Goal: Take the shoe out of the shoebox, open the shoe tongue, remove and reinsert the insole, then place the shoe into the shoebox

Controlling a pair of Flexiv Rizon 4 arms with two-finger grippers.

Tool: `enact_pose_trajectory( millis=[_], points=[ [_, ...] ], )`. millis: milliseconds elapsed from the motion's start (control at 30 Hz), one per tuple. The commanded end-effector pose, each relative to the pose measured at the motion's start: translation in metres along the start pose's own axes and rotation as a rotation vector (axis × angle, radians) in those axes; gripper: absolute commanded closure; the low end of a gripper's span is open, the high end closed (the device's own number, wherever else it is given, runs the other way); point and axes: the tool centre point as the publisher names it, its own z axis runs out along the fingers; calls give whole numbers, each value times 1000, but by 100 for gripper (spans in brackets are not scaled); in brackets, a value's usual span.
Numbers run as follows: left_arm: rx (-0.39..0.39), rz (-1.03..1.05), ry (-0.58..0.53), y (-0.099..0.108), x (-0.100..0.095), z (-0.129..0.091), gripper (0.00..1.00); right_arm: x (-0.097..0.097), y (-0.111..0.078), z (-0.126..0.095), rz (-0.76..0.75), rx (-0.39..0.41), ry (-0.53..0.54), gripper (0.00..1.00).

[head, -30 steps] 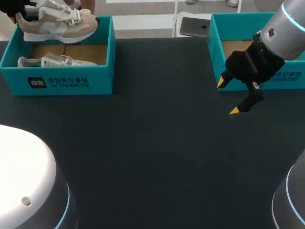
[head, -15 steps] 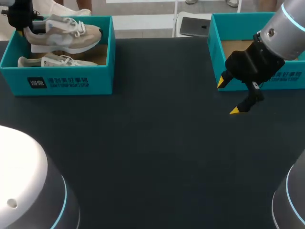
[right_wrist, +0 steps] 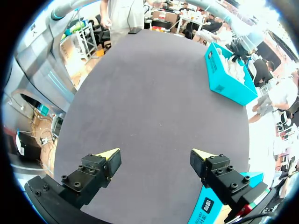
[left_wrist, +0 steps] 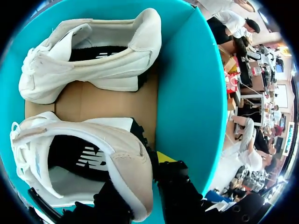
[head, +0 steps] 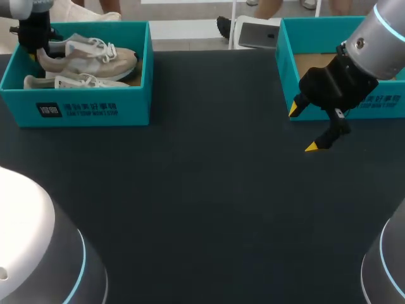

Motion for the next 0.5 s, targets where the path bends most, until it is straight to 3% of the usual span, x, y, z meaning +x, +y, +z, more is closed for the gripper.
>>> enact_pose_trajectory(
  millis=[33, 267, 300, 500],
  points=[
    [36, -2, 4, 14, -4, 12, 100, 0, 0, 1, 1, 4, -1, 0],
    [68, 4, 11, 15, -6, 20, 100, 0, 0, 1, 1, 4, -1, 0],
    [76, 16, 4, 15, -6, 20, 78, 0, 0, 1, 1, 4, -1, 0],
    [80, 27, 6, 14, -6, 19, 53, 0, 0, 1, 1, 4, -1, 0]
  ],
)
